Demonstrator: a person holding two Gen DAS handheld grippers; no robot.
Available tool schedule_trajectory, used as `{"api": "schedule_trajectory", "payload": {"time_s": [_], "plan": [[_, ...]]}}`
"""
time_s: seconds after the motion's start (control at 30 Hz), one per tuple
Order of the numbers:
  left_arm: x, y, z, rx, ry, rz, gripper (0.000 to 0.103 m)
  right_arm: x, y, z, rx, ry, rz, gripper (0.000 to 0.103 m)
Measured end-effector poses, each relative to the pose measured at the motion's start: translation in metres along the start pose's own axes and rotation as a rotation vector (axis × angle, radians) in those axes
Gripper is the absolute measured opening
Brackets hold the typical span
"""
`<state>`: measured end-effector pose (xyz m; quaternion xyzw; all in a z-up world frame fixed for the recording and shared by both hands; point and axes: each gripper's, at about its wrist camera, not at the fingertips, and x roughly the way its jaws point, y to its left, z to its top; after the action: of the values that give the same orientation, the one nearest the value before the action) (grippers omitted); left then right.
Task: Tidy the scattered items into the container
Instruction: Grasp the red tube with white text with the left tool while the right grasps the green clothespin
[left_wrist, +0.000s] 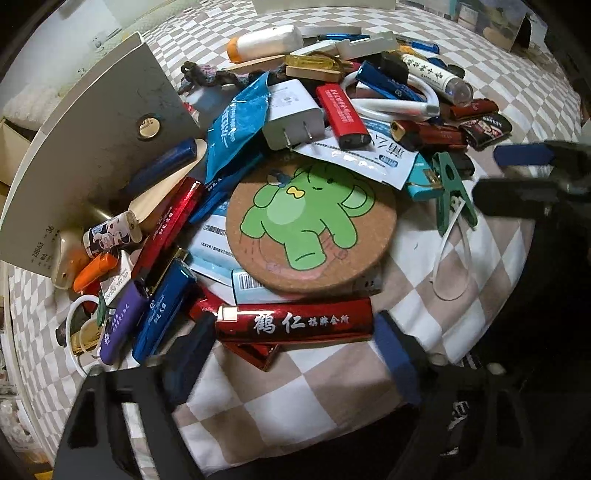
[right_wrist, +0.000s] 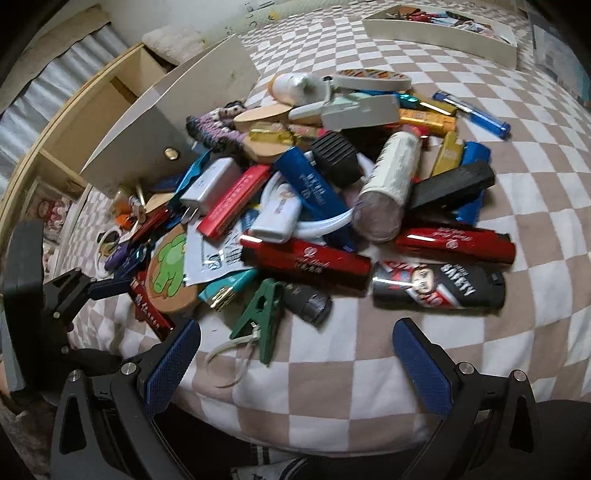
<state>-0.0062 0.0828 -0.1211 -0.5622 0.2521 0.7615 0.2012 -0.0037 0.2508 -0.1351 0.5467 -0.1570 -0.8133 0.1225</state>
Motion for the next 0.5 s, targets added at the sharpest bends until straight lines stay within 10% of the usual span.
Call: {"api": "schedule_trajectory", "payload": {"time_s": [0.5], "plan": [[-0.017, 0.037, -0.008, -0.222, -0.108, -0.082, 0.083, 0.01, 0.025, -0.01, -0.086, -0.001, -0.017, 0.078]]}}
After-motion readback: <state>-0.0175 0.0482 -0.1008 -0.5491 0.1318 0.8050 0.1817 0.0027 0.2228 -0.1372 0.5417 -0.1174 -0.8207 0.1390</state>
